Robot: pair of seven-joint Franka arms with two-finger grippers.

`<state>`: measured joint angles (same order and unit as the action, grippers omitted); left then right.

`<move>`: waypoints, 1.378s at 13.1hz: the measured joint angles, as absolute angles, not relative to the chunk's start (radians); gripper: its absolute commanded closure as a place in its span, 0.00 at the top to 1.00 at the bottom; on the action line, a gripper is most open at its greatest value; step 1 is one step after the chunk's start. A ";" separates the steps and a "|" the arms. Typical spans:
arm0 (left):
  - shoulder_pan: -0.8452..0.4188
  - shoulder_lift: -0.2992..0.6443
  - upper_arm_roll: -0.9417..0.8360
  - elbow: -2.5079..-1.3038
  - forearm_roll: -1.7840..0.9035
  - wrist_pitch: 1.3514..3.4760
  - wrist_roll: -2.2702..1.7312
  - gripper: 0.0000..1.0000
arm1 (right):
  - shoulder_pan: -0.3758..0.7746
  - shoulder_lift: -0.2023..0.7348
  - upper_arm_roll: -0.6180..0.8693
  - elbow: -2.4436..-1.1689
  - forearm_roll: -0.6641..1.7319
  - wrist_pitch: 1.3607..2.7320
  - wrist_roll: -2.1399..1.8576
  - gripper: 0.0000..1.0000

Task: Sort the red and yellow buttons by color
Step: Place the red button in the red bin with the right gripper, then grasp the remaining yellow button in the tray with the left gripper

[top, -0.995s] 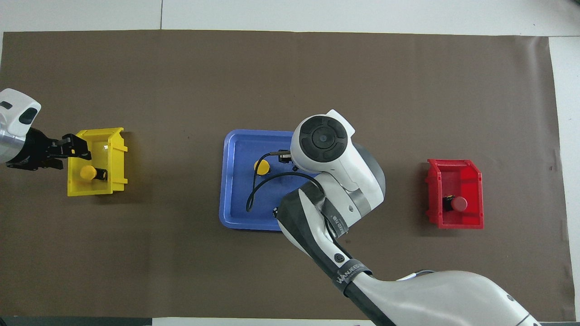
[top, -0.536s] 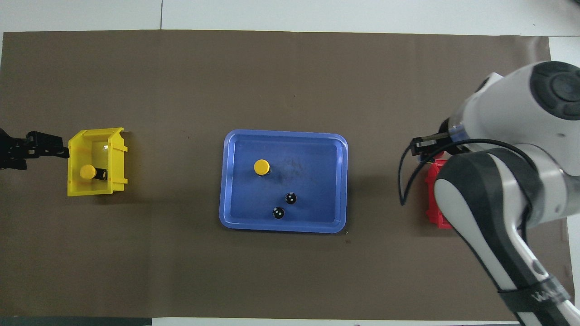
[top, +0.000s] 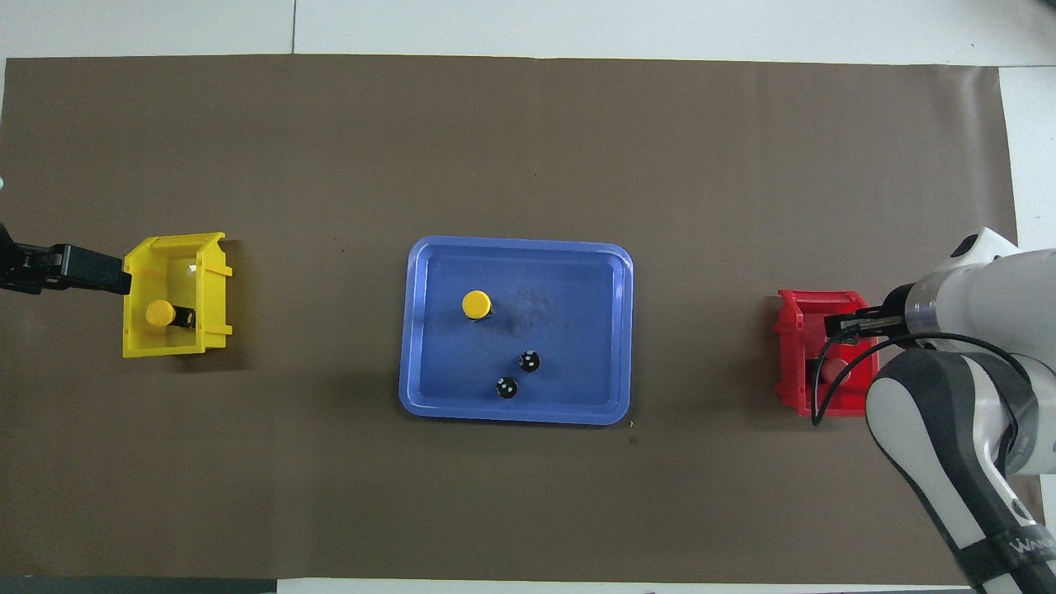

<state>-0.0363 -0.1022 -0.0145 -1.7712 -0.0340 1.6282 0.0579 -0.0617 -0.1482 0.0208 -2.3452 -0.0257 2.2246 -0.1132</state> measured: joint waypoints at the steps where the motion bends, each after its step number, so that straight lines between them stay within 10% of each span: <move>1: -0.037 -0.102 -0.014 -1.767 -0.034 1.628 0.058 1.00 | -0.062 -0.146 0.022 -2.368 -0.026 2.254 -0.113 0.20; 7: -0.129 -0.092 -0.017 -1.781 -0.034 1.672 -0.051 1.00 | -0.062 -0.123 0.022 -2.452 -0.026 2.366 -0.118 0.26; 10: -0.298 -0.074 -0.025 -1.862 -0.034 1.822 -0.311 1.00 | -0.062 -0.119 0.022 -2.456 -0.026 2.374 -0.120 0.65; 18: -0.590 0.153 -0.027 -1.957 -0.034 2.187 -0.792 1.00 | -0.062 -0.118 0.023 -2.381 -0.026 2.308 -0.152 0.71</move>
